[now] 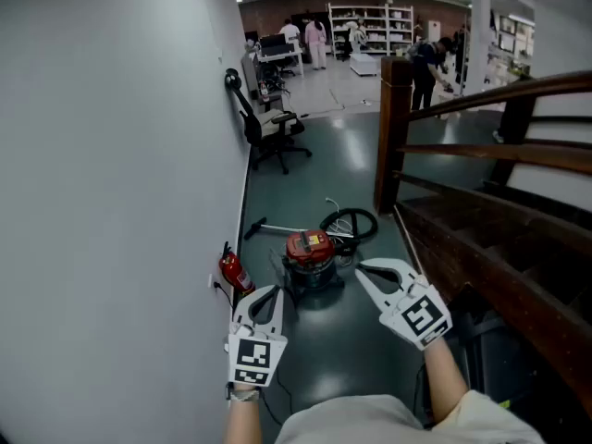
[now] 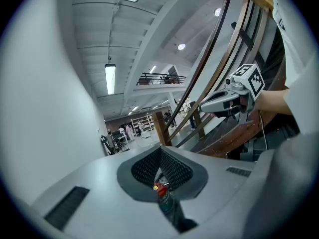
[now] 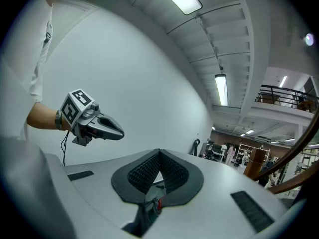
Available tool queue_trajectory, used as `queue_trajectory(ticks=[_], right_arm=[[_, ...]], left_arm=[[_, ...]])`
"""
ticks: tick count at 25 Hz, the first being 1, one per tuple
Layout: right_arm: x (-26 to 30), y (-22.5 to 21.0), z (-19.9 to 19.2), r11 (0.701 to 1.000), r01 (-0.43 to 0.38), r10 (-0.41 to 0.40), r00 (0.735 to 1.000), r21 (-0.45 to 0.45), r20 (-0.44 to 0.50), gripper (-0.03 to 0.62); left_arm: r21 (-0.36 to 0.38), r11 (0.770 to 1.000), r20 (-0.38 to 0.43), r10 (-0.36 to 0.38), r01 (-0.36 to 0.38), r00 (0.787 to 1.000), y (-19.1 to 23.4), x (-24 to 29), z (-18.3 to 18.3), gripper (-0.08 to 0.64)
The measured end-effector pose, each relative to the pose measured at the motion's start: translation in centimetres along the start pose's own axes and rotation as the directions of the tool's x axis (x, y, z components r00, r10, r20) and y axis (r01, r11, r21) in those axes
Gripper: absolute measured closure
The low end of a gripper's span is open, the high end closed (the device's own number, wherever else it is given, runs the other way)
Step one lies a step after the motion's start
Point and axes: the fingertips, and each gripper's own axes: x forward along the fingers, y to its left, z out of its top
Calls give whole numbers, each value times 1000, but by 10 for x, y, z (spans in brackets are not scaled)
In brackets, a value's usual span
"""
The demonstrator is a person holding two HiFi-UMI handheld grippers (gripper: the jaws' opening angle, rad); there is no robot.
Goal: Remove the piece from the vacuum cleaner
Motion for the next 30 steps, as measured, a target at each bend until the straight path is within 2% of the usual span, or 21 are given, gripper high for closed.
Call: queue_trajectory(ticks=[15, 24, 30], right_arm=[[-2, -1, -4, 997, -23, 22, 1000, 70, 19, 563], [-3, 5, -9, 994, -105, 105, 994, 10, 18, 562], [-2, -11, -16, 997, -77, 77, 997, 1, 17, 562]], left_arm=[[5, 1000, -7, -23, 23, 1000, -8, 6, -1, 560], [-8, 1000, -22, -14, 14, 1000, -16, 12, -2, 560], [-18, 1000, -34, 2, -3, 999, -21, 22, -3, 560]])
